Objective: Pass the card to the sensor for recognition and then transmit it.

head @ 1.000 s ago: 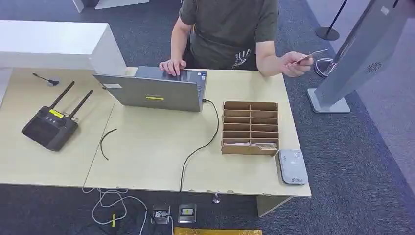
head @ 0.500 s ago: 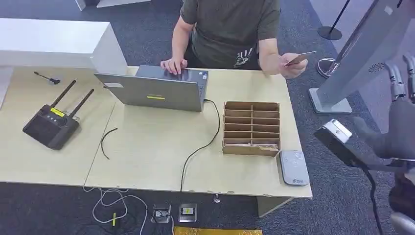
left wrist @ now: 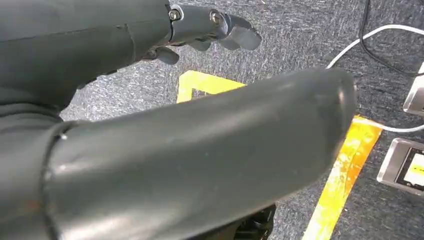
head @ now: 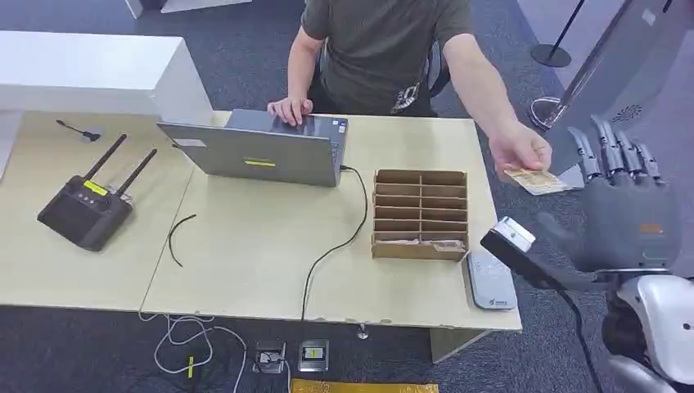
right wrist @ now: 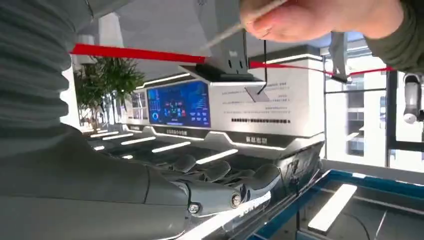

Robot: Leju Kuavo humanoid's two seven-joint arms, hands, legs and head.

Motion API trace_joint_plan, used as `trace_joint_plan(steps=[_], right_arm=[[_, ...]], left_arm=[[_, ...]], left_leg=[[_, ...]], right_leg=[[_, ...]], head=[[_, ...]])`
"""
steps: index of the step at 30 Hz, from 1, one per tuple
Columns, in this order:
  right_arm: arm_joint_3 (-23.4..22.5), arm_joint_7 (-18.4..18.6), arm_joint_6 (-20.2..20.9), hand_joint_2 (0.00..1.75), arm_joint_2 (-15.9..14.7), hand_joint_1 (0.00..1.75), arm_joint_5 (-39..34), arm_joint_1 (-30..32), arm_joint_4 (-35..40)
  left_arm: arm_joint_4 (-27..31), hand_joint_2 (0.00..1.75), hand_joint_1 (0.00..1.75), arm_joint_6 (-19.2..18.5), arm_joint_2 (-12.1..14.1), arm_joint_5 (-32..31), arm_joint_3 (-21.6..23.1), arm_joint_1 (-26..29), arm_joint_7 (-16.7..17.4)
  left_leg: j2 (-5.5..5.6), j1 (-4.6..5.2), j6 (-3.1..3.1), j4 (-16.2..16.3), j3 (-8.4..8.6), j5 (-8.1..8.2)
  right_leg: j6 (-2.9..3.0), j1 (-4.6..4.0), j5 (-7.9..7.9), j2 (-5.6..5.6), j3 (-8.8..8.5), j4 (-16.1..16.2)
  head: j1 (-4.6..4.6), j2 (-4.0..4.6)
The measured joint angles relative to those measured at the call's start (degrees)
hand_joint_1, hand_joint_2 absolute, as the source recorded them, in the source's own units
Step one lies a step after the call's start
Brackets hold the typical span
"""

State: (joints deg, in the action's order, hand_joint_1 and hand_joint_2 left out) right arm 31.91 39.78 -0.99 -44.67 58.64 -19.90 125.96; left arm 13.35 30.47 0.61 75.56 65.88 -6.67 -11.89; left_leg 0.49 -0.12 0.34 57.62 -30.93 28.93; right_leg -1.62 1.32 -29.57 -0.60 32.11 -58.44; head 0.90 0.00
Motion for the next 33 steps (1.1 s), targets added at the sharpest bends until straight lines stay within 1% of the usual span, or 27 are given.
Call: trace_joint_plan(steps=[2,8,9,10,11,26,33], right_arm=[[0.24,0.04,-1.2,1.75,0.26,0.0,0.31,0.73,-0.39],[0.52,0.17,-2.47,1.75,0.98,0.02,0.31,2.27,-1.9],[0.61,0.18,-2.56,1.75,1.14,0.61,0.28,2.44,-2.1],[0.65,0.17,-2.64,1.75,1.27,1.13,0.24,2.59,-2.38],[0.65,0.17,-2.66,1.75,1.4,1.75,0.13,2.78,-2.6],[0.59,-0.26,-2.05,1.75,2.84,1.75,-0.04,3.8,-4.78],[0.61,-1.84,-3.39,1.75,3.74,1.75,-0.74,3.94,-6.51]], left_arm=[[0.0,0.0,0.0,-0.2,0.04,-0.61,0.2,-0.02,0.15],[-0.02,0.0,0.0,-0.79,0.13,-1.81,0.68,-0.03,0.55],[-0.02,0.0,0.0,-0.9,0.13,-1.97,0.81,-0.02,0.66],[-0.02,0.0,0.0,-1.03,0.17,-2.07,0.89,-0.02,0.76],[-0.02,0.0,0.0,-1.07,0.2,-2.27,1.03,-0.03,0.81],[-0.02,0.0,0.0,-1.22,0.81,-4.24,2.25,-1.32,2.62],[-0.02,0.0,0.0,-1.18,0.92,-4.83,2.73,-1.89,3.32]], left_leg=[[0.0,0.0,0.0,0.0,0.01,0.0],[-0.01,0.0,0.0,0.0,0.01,0.0],[-0.01,0.0,0.0,0.0,0.01,0.0],[-0.01,0.0,0.0,0.0,0.01,0.0],[-0.01,0.0,0.0,0.0,0.01,0.0],[-0.02,0.0,0.0,0.0,0.04,0.0],[-0.02,0.0,0.0,0.0,0.03,0.0]], right_leg=[[0.0,0.0,0.0,0.01,-0.01,0.0],[0.0,0.0,0.0,0.02,0.0,0.0],[0.0,0.0,0.0,0.02,0.0,0.0],[0.0,0.0,0.0,0.02,0.0,0.0],[0.0,0.0,0.0,0.02,0.0,0.0],[0.0,0.0,0.0,0.03,-0.01,0.0],[0.0,0.0,0.0,0.03,-0.01,0.0]], head=[[-0.02,0.0],[-0.02,0.0],[-0.02,0.0],[0.0,0.0],[-0.02,0.0],[-0.02,0.0],[-0.04,0.0]])
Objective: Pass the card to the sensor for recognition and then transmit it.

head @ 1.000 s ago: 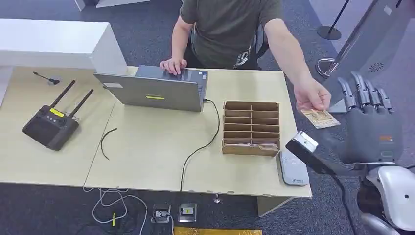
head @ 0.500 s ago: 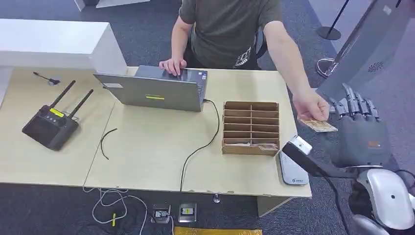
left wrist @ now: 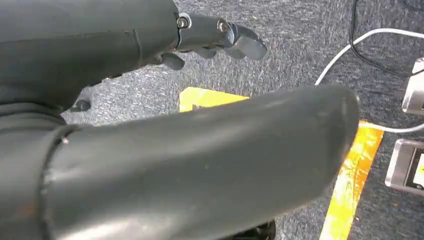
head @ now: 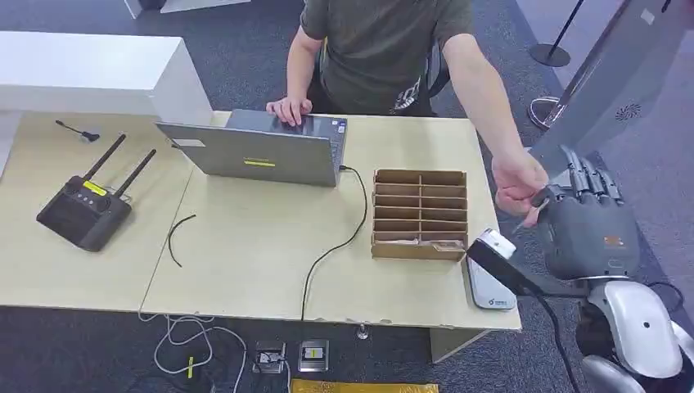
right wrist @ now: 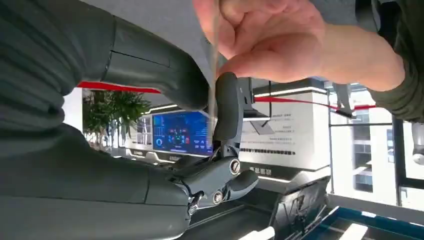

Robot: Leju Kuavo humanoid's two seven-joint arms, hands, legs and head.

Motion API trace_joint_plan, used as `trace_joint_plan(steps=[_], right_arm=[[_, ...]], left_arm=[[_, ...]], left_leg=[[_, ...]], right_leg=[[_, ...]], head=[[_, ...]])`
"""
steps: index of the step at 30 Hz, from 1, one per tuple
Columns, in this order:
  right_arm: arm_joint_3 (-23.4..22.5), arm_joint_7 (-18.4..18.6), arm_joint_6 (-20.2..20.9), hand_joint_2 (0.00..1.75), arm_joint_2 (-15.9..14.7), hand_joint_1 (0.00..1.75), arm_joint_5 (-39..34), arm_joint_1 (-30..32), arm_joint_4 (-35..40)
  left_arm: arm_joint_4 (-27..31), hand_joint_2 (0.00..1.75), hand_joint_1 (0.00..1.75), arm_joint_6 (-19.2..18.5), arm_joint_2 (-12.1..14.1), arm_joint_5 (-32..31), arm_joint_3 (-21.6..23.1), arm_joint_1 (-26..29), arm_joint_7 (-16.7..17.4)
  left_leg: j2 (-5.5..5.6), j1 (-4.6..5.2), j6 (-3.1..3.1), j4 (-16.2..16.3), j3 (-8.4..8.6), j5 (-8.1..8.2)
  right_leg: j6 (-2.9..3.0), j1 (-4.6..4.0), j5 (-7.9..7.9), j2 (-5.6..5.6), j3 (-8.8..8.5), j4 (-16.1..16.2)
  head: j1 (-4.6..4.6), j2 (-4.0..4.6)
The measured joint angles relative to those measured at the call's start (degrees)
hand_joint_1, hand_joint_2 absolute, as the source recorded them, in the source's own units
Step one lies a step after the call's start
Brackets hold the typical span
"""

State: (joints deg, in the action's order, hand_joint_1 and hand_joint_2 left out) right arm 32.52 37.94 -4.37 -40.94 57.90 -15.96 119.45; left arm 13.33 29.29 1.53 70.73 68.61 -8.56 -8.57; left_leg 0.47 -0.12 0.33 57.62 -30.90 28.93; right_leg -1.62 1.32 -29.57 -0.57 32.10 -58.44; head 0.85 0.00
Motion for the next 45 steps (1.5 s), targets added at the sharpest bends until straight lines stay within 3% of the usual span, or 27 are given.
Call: trace_joint_plan(steps=[21,33,45], right_arm=[[0.09,-2.12,-2.93,1.75,2.54,1.75,-3.43,0.61,-8.09],[0.11,-3.76,-8.46,1.75,3.8,1.75,-8.17,2.78,-17.74],[0.61,-7.15,-10.73,1.75,6.3,1.75,-9.7,5.46,-24.98]], left_arm=[[0.0,0.0,0.0,0.02,-0.02,-0.98,0.02,-0.49,0.72],[0.0,0.0,0.0,0.15,0.0,-1.68,0.02,-0.52,1.11],[0.0,0.0,0.0,0.74,0.15,-2.01,0.02,-0.24,1.31]], left_leg=[[-0.01,0.0,0.0,0.0,0.01,0.0],[0.0,0.0,0.0,0.0,0.0,0.0],[0.0,0.0,0.0,0.0,0.0,0.0]], right_leg=[[0.0,0.0,0.0,0.0,0.0,0.0],[0.0,0.0,0.0,0.0,0.01,0.0],[0.0,0.0,0.0,0.0,0.0,0.0]], head=[[0.02,0.0],[0.02,0.0],[0.02,0.0]])
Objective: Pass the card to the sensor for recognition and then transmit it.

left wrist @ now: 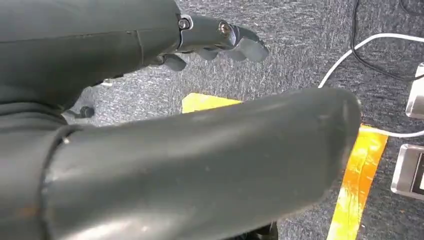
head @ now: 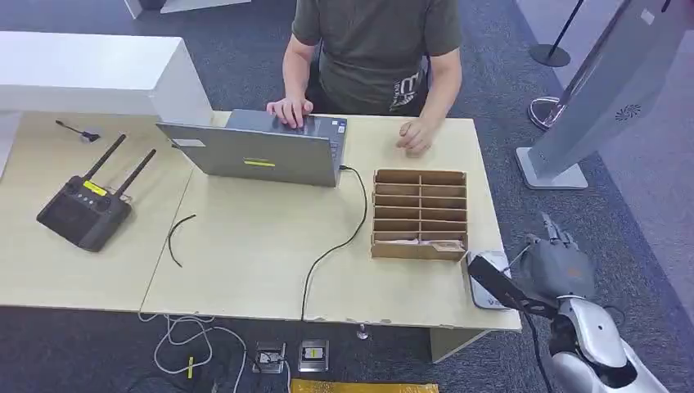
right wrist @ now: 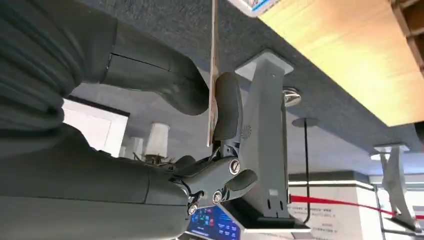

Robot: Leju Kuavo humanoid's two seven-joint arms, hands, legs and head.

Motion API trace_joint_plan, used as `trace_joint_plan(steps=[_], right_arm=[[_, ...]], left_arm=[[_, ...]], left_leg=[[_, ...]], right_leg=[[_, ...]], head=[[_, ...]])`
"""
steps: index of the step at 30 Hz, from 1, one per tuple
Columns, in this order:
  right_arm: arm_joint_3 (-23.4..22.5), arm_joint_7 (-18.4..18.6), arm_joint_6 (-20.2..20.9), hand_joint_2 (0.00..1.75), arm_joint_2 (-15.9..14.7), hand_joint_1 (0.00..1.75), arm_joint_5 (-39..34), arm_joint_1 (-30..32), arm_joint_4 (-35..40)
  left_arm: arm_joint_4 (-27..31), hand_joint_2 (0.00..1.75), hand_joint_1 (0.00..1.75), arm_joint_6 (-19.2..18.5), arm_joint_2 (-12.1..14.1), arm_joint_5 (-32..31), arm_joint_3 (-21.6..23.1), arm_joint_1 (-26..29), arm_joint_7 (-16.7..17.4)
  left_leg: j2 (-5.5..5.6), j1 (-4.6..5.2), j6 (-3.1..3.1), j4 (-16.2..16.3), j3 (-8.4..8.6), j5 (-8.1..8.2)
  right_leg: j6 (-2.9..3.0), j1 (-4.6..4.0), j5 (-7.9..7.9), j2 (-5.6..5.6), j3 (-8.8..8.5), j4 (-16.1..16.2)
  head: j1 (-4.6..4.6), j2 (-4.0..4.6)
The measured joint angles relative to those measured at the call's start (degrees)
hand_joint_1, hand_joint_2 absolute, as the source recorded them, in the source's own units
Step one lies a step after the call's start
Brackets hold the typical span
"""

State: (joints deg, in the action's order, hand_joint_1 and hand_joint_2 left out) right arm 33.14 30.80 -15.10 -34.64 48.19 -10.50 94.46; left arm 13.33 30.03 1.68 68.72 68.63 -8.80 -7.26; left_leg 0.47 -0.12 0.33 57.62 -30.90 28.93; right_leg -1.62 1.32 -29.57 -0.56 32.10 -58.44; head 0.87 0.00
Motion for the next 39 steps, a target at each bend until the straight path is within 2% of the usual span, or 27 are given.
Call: trace_joint_plan(steps=[7,15,20,33,39], right_arm=[[1.73,-0.22,-0.68,1.75,1.59,1.75,-0.98,0.13,-1.46],[3.72,-1.51,-4.04,1.75,3.02,1.75,-4.96,-0.71,-4.77],[4.59,-2.05,-4.76,1.75,3.67,1.75,-6.01,-1.11,-7.52],[5.37,-2.27,-6.51,1.75,4.87,1.75,-9.88,-2.33,-13.13],[5.49,-2.27,-8.92,1.75,5.05,1.75,-11.37,-2.53,-15.19]], left_arm=[[0.06,0.0,0.0,-0.02,0.28,-0.96,0.0,0.07,0.24],[0.09,0.0,0.0,-0.04,0.59,-0.83,-0.2,0.25,0.24],[0.11,0.0,0.0,-0.02,0.79,-0.72,-0.24,0.71,0.24],[0.61,0.0,0.0,0.39,1.2,-0.31,-0.33,1.84,0.94],[1.25,0.0,0.0,0.63,1.42,-0.79,-0.33,1.83,1.09]], left_leg=[[0.0,0.0,0.0,0.0,0.0,0.0],[0.0,0.0,0.0,0.0,0.0,0.0],[0.0,0.0,0.0,0.0,0.0,0.0],[-0.02,0.0,0.0,0.0,0.04,0.0],[-0.01,0.0,0.0,0.0,0.05,0.0]], right_leg=[[0.0,0.0,0.0,0.0,0.0,-0.01],[0.0,0.0,0.0,0.0,-0.01,-0.01],[0.0,0.0,0.0,0.0,0.0,-0.01],[0.0,0.0,0.0,0.03,-0.02,0.0],[0.0,0.0,0.0,0.04,-0.02,0.0]], head=[[0.0,0.0],[0.0,0.0],[0.0,0.0],[-0.02,0.0],[0.02,0.0]])
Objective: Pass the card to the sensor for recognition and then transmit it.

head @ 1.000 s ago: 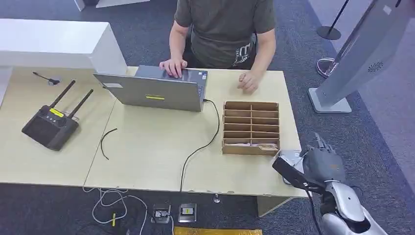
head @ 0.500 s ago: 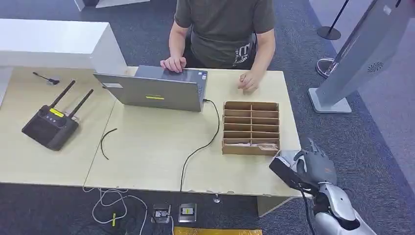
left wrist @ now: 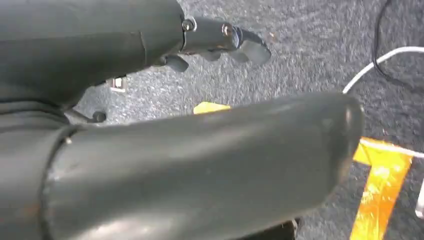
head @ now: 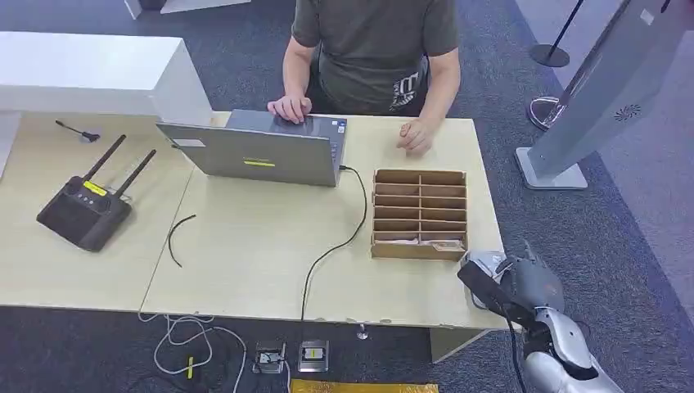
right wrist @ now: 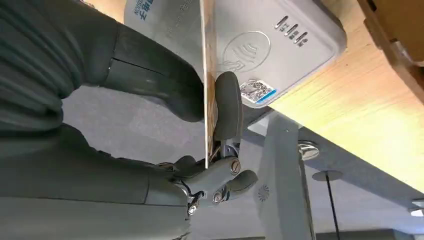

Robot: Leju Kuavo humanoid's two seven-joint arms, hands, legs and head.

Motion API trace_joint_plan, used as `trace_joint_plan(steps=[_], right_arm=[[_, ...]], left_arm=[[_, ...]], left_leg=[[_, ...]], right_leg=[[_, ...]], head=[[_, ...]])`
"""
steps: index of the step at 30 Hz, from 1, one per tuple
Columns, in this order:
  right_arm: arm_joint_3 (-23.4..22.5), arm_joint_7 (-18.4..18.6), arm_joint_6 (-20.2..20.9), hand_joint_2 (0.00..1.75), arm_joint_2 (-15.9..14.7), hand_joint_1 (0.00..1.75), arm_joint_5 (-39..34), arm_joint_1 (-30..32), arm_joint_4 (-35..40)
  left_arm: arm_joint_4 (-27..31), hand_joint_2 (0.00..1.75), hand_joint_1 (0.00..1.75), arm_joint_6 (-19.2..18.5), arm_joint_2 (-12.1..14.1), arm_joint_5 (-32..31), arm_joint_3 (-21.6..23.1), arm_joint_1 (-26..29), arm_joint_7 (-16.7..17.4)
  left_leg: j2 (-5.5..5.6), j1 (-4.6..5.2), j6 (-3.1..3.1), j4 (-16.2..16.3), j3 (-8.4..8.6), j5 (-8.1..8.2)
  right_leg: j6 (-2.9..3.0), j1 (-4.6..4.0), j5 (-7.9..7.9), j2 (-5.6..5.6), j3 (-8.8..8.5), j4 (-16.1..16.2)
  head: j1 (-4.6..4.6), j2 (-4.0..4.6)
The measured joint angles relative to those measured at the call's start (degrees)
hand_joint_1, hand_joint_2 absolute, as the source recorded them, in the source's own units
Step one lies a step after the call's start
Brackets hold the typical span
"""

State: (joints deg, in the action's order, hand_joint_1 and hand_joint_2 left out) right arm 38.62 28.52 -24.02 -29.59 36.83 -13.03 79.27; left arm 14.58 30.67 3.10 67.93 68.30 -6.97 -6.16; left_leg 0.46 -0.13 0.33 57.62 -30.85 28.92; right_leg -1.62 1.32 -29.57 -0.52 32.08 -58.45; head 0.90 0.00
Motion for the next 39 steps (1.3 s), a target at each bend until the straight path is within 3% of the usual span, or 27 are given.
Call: trace_joint_plan(steps=[9,17,23,33,39], right_arm=[[-0.33,3.08,-3.96,1.75,-1.52,1.75,4.19,-0.03,1.76],[-3.25,5.79,-2.62,1.75,-4.24,1.75,12.04,-1.01,12.15],[-5.9,6.45,-0.52,1.75,-5.27,1.75,14.01,-1.07,18.23],[-7.83,5.68,-0.26,1.75,-5.55,1.75,14.93,-1.08,21.64],[-8.09,1.57,-4.5,1.75,-4.24,1.75,17.2,-1.31,21.38]], left_arm=[[0.7,0.0,0.0,-0.02,0.35,-0.81,0.02,0.0,0.48],[1.09,0.0,0.0,-0.39,0.44,-1.92,0.02,-0.19,0.7],[1.11,0.0,0.0,-0.79,0.44,-3.1,0.02,-0.76,0.98],[1.27,0.0,0.0,-0.98,0.44,-4.04,0.02,-1.19,1.07],[1.68,0.0,0.0,-0.83,0.2,-5.71,0.04,-1.53,1.49]], left_leg=[[-0.01,0.0,-0.01,0.01,0.01,-0.01],[-0.05,0.0,-0.01,0.01,0.04,-0.02],[-0.05,0.0,-0.01,0.01,0.05,-0.02],[-0.05,0.0,-0.01,0.01,0.04,-0.02],[-0.05,0.0,-0.01,0.0,0.03,-0.02]], right_leg=[[0.0,0.01,0.0,0.04,0.0,0.0],[0.0,0.0,0.01,0.05,-0.01,0.0],[0.0,0.0,0.01,0.09,-0.03,0.0],[0.0,0.0,0.01,0.07,-0.02,0.0],[0.0,0.0,0.01,0.08,-0.03,-0.01]], head=[[-0.04,0.0],[-0.02,0.0],[-0.02,0.0],[0.0,0.0],[-0.02,0.0]])
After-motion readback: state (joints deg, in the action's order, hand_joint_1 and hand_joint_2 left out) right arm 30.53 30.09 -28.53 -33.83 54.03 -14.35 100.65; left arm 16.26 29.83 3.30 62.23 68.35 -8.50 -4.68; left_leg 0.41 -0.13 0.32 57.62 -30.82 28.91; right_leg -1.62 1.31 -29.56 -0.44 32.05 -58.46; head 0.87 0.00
